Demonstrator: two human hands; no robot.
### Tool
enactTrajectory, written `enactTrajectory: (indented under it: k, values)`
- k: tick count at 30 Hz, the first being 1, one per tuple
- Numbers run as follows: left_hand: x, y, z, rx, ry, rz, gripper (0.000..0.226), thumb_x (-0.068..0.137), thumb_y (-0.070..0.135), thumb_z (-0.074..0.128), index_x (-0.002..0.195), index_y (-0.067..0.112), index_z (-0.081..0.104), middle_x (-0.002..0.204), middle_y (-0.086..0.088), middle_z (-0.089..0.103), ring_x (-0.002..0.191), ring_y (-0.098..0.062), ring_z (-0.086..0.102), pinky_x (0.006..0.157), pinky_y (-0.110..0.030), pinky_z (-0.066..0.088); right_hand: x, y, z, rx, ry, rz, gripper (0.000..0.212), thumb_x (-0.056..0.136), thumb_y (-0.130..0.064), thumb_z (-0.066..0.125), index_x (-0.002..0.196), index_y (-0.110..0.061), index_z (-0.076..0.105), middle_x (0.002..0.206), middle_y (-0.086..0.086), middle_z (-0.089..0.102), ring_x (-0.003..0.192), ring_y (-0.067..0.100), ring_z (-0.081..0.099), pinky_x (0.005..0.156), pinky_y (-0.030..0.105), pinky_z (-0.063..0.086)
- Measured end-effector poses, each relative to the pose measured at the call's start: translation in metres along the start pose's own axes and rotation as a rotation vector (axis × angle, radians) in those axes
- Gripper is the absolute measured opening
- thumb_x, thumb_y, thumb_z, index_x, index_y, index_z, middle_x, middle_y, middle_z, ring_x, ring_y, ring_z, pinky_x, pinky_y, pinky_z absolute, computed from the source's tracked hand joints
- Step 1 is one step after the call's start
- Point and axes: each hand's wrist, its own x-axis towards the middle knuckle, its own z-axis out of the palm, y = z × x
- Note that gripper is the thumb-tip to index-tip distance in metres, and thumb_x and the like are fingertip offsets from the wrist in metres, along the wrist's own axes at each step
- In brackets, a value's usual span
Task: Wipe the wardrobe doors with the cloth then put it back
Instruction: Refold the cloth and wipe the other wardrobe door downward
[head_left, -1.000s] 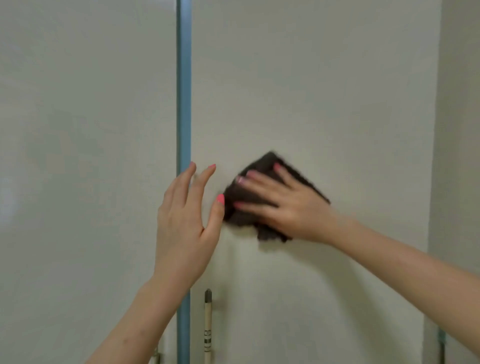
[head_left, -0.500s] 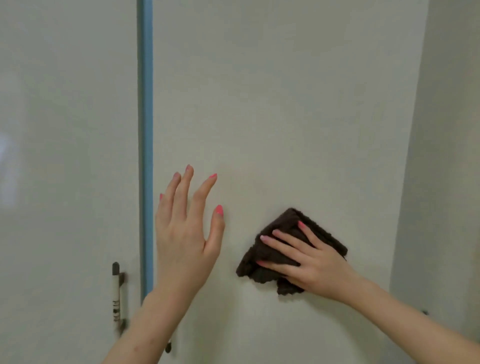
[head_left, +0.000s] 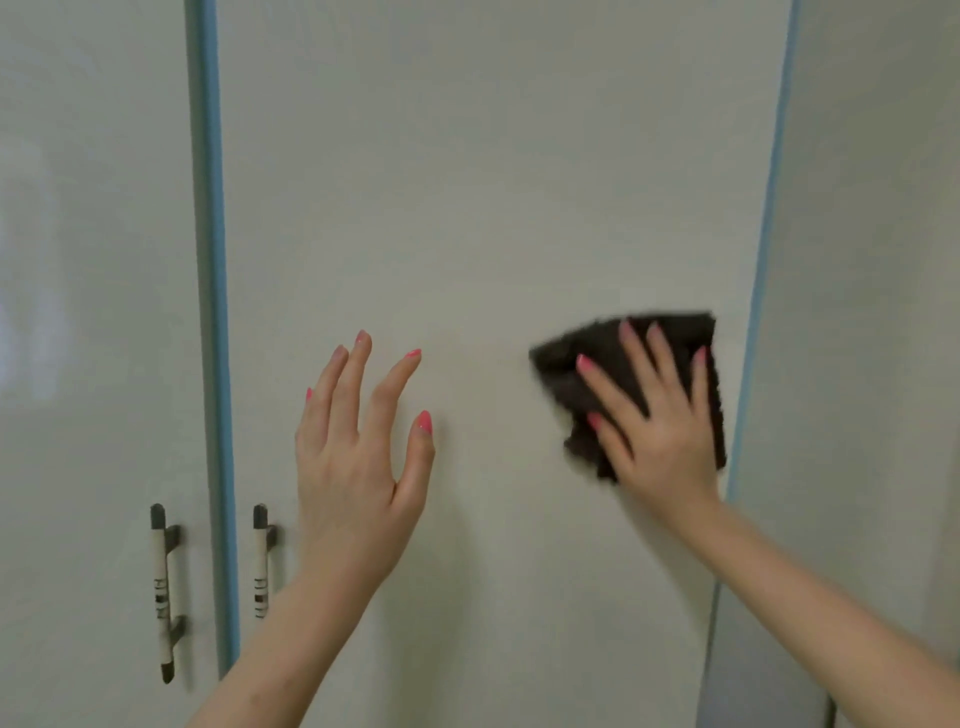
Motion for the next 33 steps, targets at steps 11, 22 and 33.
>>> enactTrajectory:
  k: [11, 22, 33]
  values:
    - [-0.006, 0.011, 0.009, 0.049, -0.058, -0.019, 0.046, 0.092, 0.035, 0.037, 0.136, 0.023, 0.044, 0.15, -0.008, 0.032, 0.141, -0.024, 0.023, 0.111, -0.048, 0.025, -0.005, 0.026, -0.01, -0.005, -0.024, 0.049, 0.043, 0.101, -0.036, 0.038, 0.143, -0.027, 0.039, 0.152, 0.014, 0.033, 0.143, 0.031, 0.024, 0.113, 0.059, 0.014]
    - [-0.048, -0.003, 0.0, 0.044, -0.105, -0.102, 0.046, 0.092, 0.036, 0.036, 0.136, 0.023, 0.043, 0.151, -0.006, 0.03, 0.142, -0.022, 0.02, 0.112, -0.04, 0.019, -0.061, -0.006, -0.004, -0.03, -0.065, 0.011, 0.048, 0.1, -0.035, 0.042, 0.146, -0.027, 0.034, 0.154, 0.017, 0.028, 0.143, 0.035, 0.022, 0.113, 0.062, 0.013]
    - [-0.074, -0.017, -0.019, 0.094, -0.159, -0.158, 0.047, 0.091, 0.033, 0.038, 0.135, 0.016, 0.045, 0.148, -0.011, 0.035, 0.139, -0.027, 0.025, 0.113, -0.037, 0.017, -0.067, -0.046, -0.008, -0.067, -0.211, -0.31, 0.046, 0.098, -0.028, 0.046, 0.144, -0.028, 0.041, 0.15, 0.015, 0.036, 0.14, 0.031, 0.033, 0.112, 0.059, 0.019]
